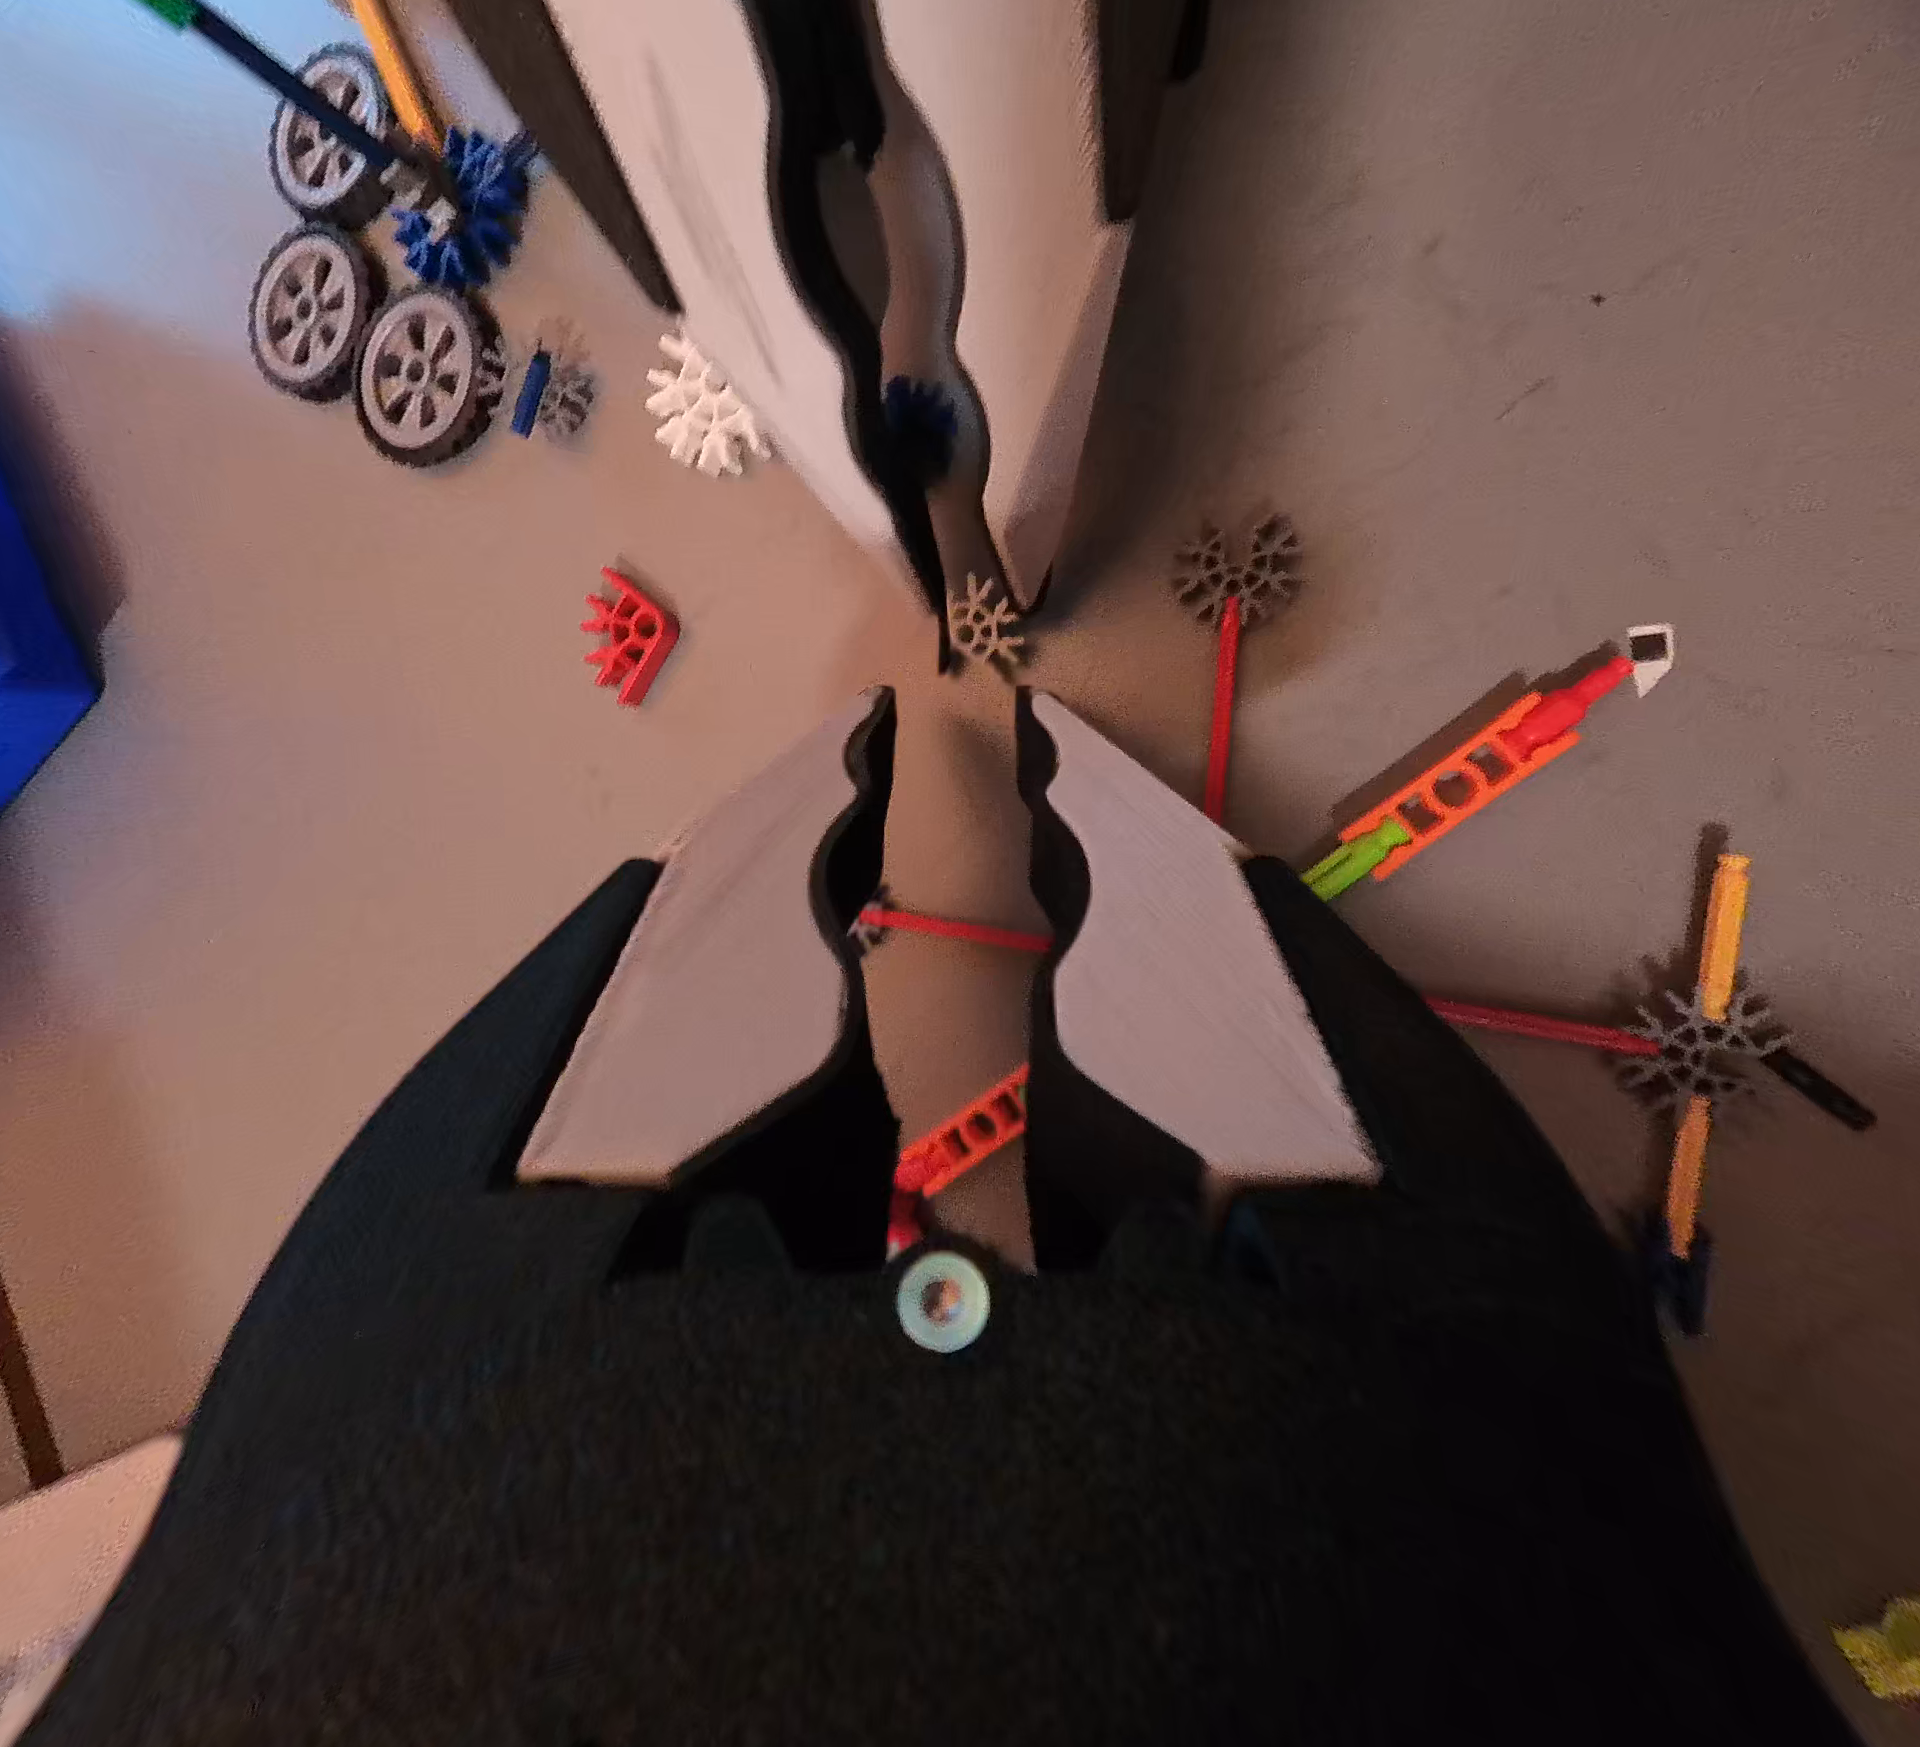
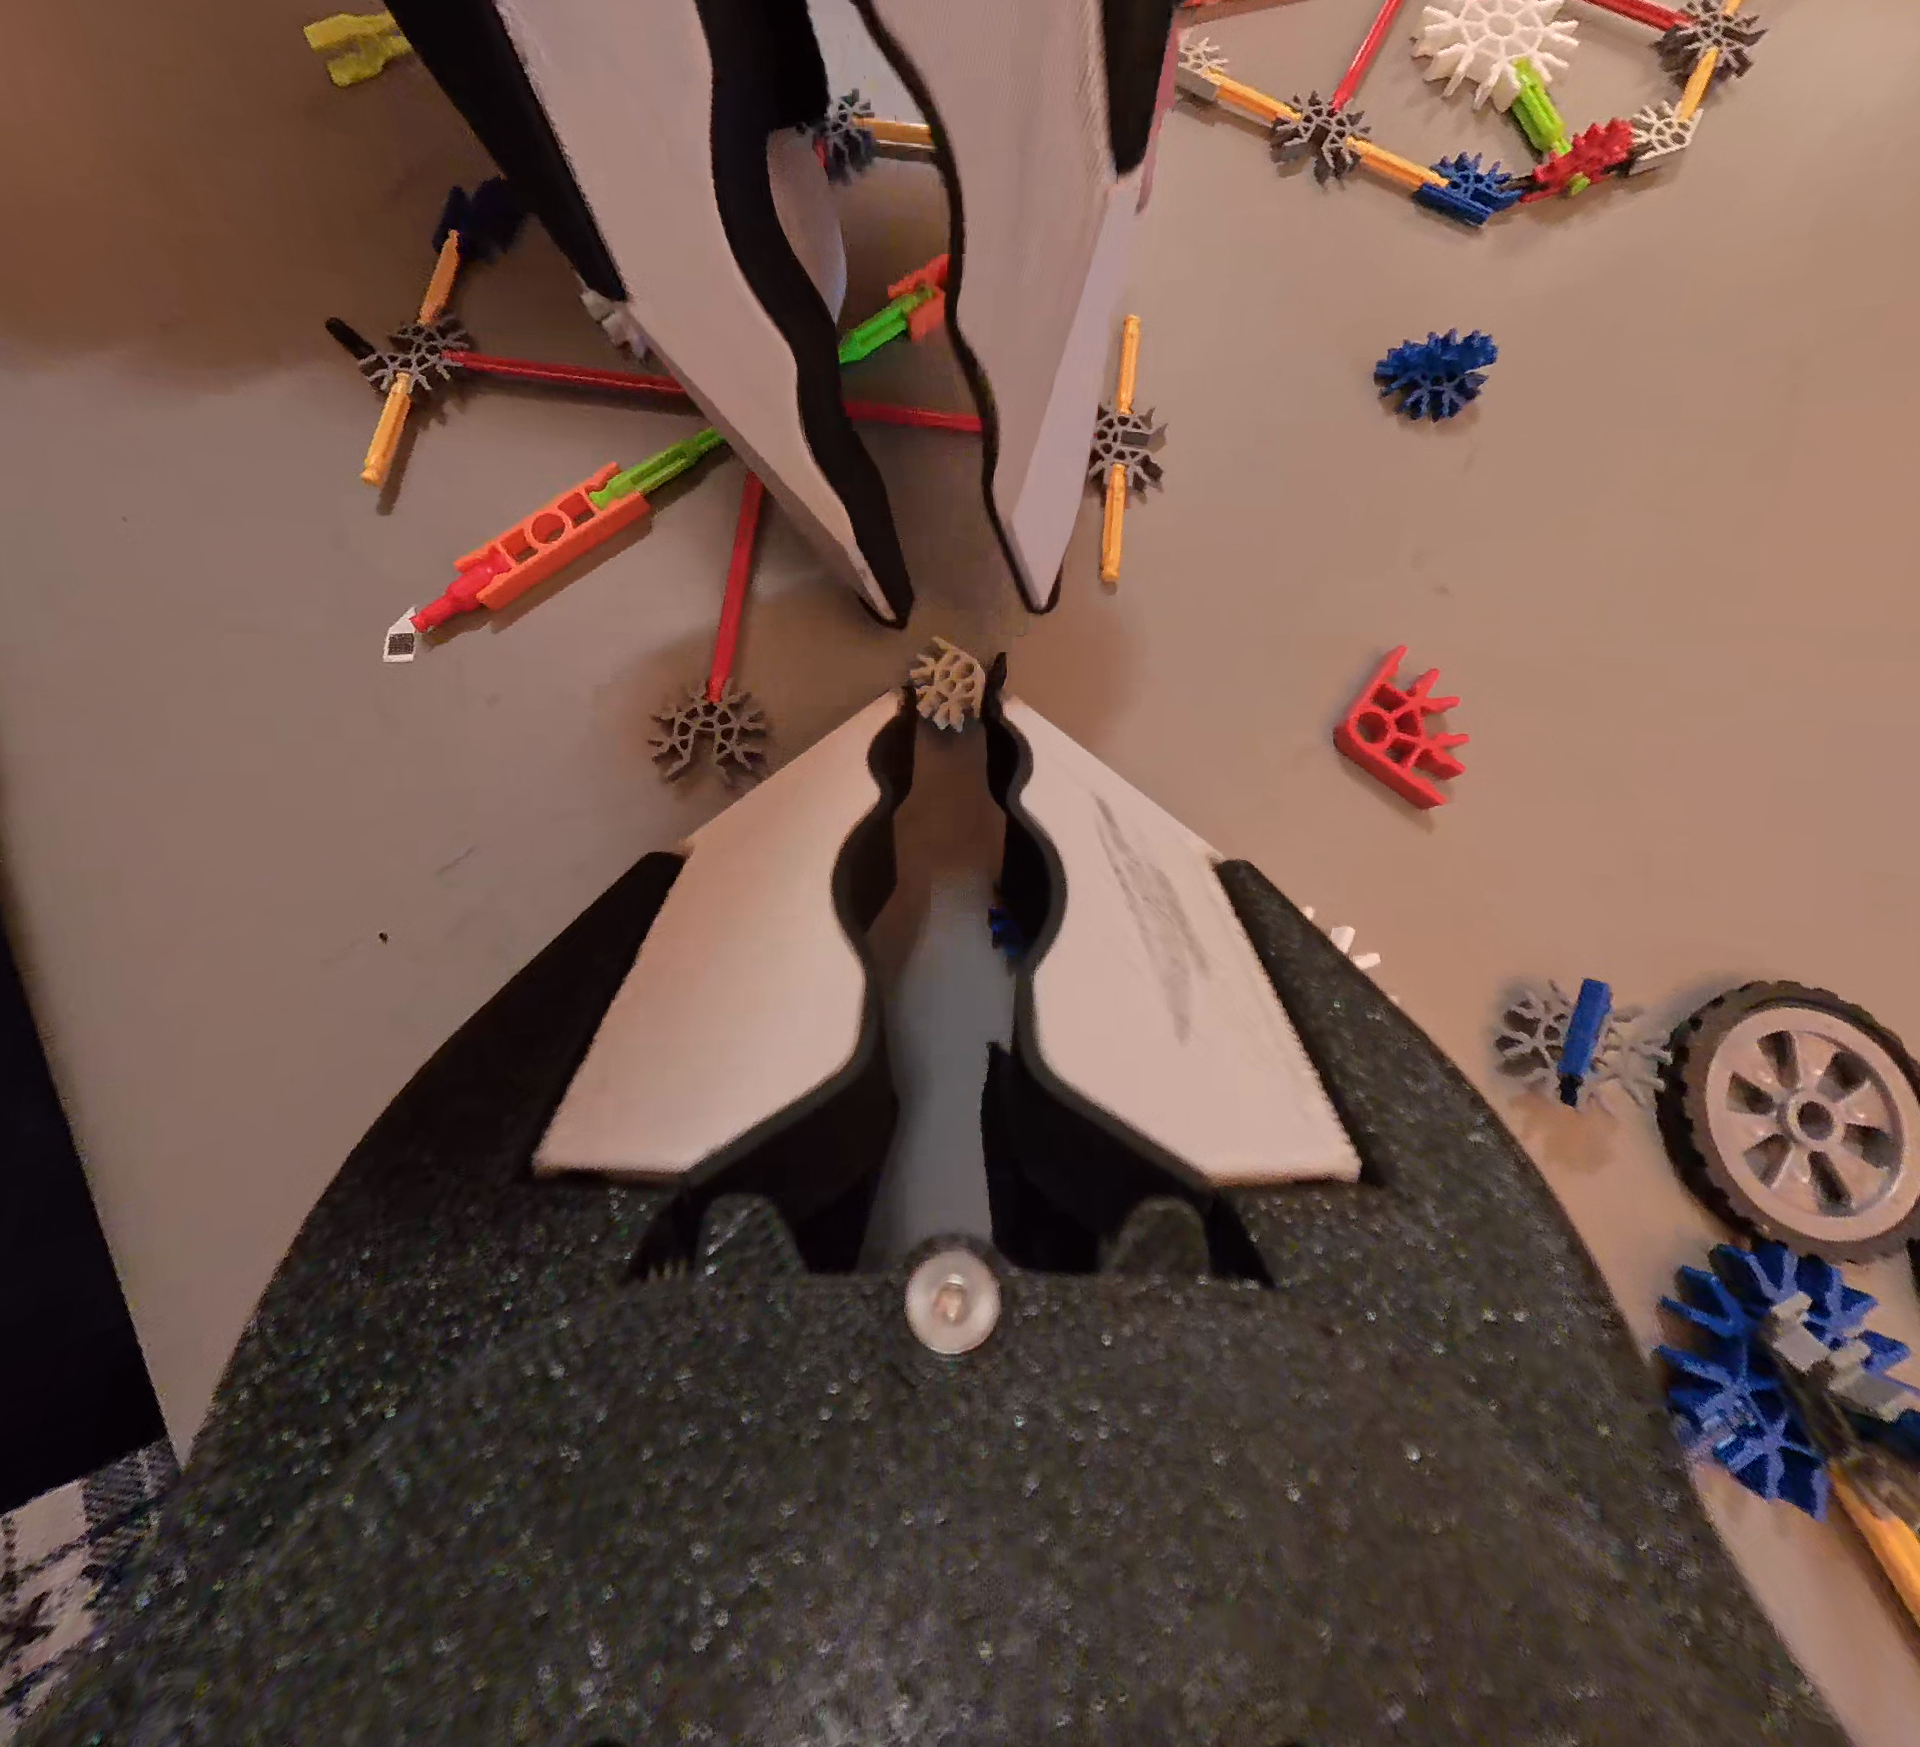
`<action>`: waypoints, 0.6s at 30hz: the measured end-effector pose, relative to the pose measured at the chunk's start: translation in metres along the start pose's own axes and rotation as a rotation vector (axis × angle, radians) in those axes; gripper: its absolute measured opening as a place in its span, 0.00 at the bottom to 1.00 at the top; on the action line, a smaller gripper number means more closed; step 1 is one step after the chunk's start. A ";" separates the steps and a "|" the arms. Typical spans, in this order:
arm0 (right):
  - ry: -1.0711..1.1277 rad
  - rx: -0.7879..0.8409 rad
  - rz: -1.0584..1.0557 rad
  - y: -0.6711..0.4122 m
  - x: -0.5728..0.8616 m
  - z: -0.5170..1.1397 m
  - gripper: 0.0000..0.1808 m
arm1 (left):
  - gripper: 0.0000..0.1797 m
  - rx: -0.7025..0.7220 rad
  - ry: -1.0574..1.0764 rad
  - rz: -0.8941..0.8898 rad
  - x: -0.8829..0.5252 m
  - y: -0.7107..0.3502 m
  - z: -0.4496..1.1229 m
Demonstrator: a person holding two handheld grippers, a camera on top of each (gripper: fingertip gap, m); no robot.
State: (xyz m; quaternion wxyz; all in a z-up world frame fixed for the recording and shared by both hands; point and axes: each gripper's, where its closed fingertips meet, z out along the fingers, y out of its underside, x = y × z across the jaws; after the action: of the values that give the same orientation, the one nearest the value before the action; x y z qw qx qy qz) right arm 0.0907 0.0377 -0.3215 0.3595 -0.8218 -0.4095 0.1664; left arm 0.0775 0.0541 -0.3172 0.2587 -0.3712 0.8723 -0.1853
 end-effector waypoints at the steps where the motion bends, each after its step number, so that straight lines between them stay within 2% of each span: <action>1: 0.012 0.004 0.009 0.000 0.002 -0.001 0.06 | 0.11 -0.015 -0.014 -0.009 -0.003 0.003 -0.003; 9: 0.160 0.080 0.192 -0.013 0.029 -0.002 0.06 | 0.09 -0.087 -0.088 -0.173 -0.029 0.032 -0.014; 18: 0.225 0.014 0.263 -0.014 0.036 0.016 0.06 | 0.03 -0.099 -0.061 -0.216 -0.024 0.035 0.000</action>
State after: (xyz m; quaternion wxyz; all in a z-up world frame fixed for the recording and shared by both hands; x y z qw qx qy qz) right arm 0.0956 0.0788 -0.3214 0.3841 -0.8792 -0.2543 0.1220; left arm 0.0720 0.0947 -0.3280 0.2451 -0.4810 0.8270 -0.1573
